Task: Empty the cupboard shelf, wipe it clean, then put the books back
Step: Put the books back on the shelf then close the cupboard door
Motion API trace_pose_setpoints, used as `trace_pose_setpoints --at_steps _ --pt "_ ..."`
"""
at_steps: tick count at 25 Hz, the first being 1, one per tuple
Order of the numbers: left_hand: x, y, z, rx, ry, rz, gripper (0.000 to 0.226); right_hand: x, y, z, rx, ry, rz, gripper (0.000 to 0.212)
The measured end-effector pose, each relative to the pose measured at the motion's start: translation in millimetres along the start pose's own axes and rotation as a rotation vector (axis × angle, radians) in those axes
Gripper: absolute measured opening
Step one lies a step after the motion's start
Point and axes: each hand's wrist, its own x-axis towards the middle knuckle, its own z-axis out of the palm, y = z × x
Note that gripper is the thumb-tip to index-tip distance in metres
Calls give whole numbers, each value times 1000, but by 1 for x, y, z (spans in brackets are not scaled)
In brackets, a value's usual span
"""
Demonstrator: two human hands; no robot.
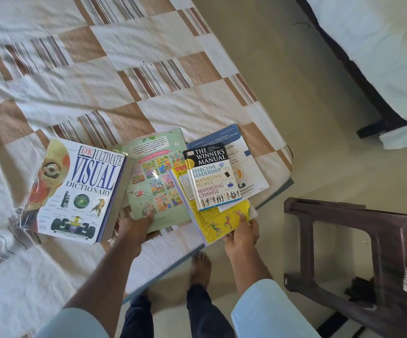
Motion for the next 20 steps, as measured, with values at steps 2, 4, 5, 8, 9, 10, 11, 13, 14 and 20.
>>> trace_pose_setpoints --at_steps 2,4,5,8,9,10,11,13,14,20 --pt "-13 3 13 -43 -67 1 54 2 -10 -2 73 -15 -51 28" --pt "-25 2 21 -52 -96 48 54 1 -18 -4 106 -47 -56 29" --pt "-31 -1 23 -44 -108 79 53 1 -20 -6 113 -58 -45 30" --pt "-48 -18 12 32 -177 153 53 1 -20 -11 112 -84 -11 29" --pt "-54 -24 5 72 -189 166 53 2 -19 -12 74 -80 0 26" --pt "-58 -31 -4 115 -192 176 52 4 -17 -14 19 -80 18 22" --pt "-61 -37 -14 172 -186 187 51 8 -16 -15 -86 -81 32 18" --pt "-63 -52 -35 277 -183 188 51 19 -16 -15 -488 -41 -24 18" --pt "-61 -58 -42 275 -179 163 52 22 -19 -14 -706 25 -87 27" --pt "-53 -30 -25 69 -215 166 21 30 -64 13 -719 183 -455 47"
